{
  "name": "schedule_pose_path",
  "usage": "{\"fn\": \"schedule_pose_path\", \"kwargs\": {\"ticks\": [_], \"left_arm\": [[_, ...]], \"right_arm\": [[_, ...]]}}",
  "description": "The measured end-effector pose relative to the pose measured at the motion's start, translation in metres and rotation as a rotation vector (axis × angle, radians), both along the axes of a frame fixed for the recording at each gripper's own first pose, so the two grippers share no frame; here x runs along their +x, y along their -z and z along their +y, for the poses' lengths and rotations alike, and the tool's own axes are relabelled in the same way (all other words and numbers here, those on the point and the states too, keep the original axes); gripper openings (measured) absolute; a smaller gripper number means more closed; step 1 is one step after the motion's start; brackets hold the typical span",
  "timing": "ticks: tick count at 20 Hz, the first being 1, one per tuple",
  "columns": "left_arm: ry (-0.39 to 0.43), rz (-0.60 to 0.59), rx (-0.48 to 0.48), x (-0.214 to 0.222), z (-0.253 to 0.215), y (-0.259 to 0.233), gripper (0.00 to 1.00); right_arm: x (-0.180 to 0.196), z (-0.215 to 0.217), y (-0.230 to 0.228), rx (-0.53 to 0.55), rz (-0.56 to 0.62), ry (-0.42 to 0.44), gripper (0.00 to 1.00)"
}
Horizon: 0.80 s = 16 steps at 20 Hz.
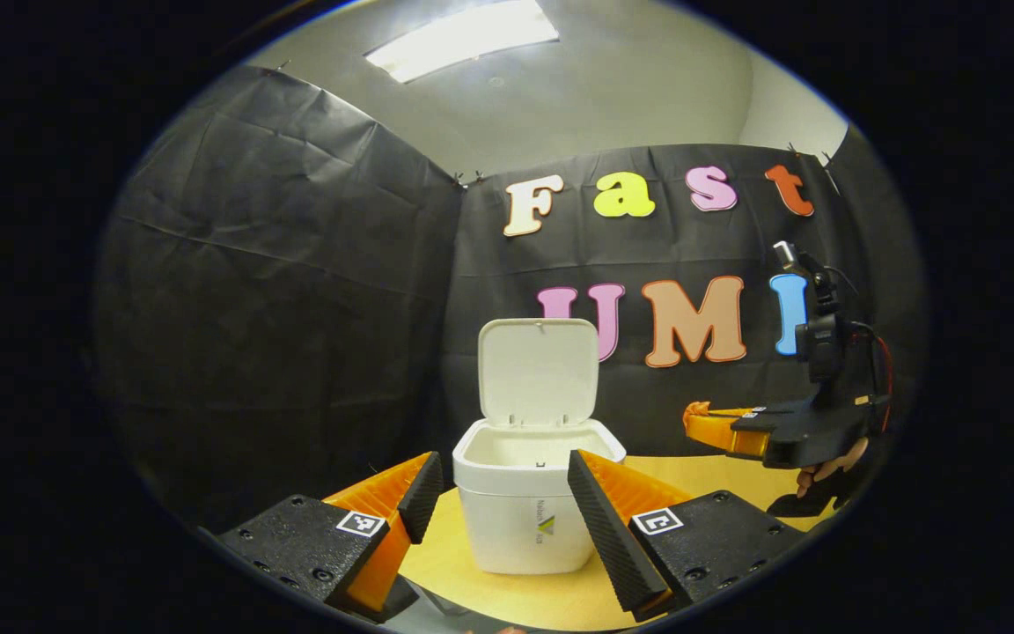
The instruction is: Press the lid of the desktop garbage bin to open it, pick up the crumpled paper on the desktop and throw it into the bin, then pick up the pop can on the desktop and drop it into the bin, and finally close the garbage bin lid.
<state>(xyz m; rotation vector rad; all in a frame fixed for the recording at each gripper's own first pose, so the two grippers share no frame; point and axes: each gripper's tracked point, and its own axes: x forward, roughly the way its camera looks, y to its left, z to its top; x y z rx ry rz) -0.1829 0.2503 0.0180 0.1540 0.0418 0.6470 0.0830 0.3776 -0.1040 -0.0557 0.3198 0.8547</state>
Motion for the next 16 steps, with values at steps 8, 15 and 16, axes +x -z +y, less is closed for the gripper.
{"fn": "schedule_pose_path", "kwargs": {"ticks": [8, 15, 16], "left_arm": [[-0.081, 0.011, 0.001, -0.029, 0.037, 0.002, 0.86], [-0.093, 0.02, 0.009, -0.03, 0.049, 0.006, 0.86], [-0.083, 0.024, 0.009, -0.025, 0.048, 0.007, 0.86]], "right_arm": [[-0.008, 0.097, 0.006, -0.006, -0.007, -0.094, 0.03], [-0.016, 0.122, 0.024, -0.03, 0.044, -0.137, 0.54], [-0.014, 0.122, 0.022, -0.02, 0.045, -0.136, 0.7]]}}
